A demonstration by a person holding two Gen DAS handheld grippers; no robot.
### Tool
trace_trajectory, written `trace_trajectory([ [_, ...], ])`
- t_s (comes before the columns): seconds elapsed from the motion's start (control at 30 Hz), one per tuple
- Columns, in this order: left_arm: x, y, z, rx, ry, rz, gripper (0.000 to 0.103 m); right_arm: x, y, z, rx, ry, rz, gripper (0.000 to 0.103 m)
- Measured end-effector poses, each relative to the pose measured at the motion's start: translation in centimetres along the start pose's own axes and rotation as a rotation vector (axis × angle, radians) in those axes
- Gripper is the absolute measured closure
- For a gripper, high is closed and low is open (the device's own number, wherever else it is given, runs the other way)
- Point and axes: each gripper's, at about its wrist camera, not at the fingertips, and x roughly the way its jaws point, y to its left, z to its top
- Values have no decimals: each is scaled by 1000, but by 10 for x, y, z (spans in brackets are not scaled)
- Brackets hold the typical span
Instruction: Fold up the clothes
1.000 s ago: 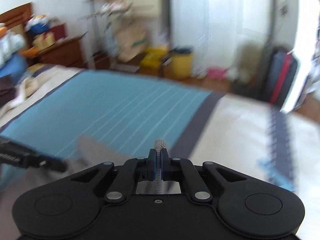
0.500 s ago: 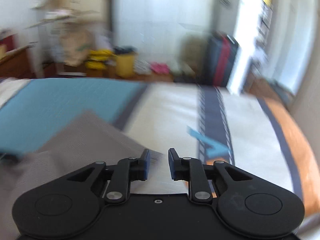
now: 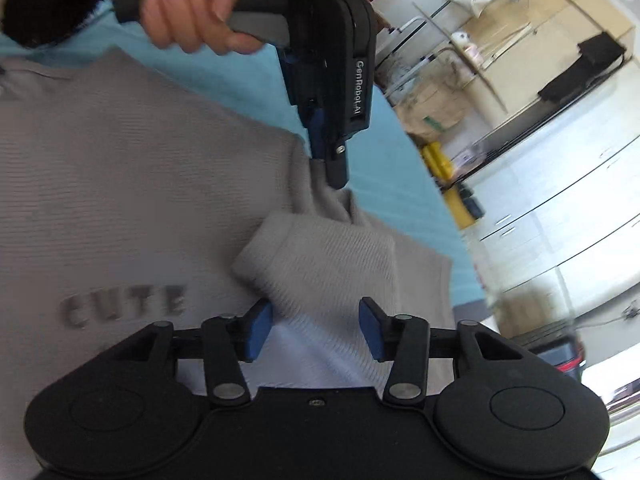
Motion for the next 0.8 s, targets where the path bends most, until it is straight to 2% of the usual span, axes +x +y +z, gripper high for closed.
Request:
trace_trajectory([
  [0.03, -1, 1, 0, 0, -4, -5, 89, 3, -7, 2, 36, -10, -14, 80],
  [0.07, -3, 2, 1, -3, -12, -12, 89, 4, -20, 4, 113, -13, -15, 97],
  [0.2, -7, 0, 2, 11, -48, 7, 89, 6, -93, -12, 529, -30, -41, 95],
  [0.33, 0, -16, 3, 103, -55, 5, 89, 31, -160, -66, 942, 92, -5, 94],
  [0.4, 3, -27, 0, 171, -54, 0, 78, 47, -183, -97, 1129, 154, 37, 94],
  [0.43, 4, -33, -1, 212, -51, -2, 76, 53, -187, -111, 1202, 163, 56, 94],
  [0.57, 12, -63, -3, 374, -45, 23, 63, 63, -184, -143, 1366, 120, 110, 94],
  [0.63, 22, -77, -3, 452, -42, 59, 58, 70, -179, -147, 1356, 108, 113, 94],
  [0.7, 36, -92, -2, 574, -30, 136, 52, 72, -178, -148, 1343, 104, 116, 94],
  [0.73, 44, -99, -1, 625, -22, 168, 52, 72, -179, -148, 1341, 104, 120, 93],
  [0.8, 56, -106, 3, 665, -10, 181, 52, 71, -182, -149, 1338, 104, 129, 88],
])
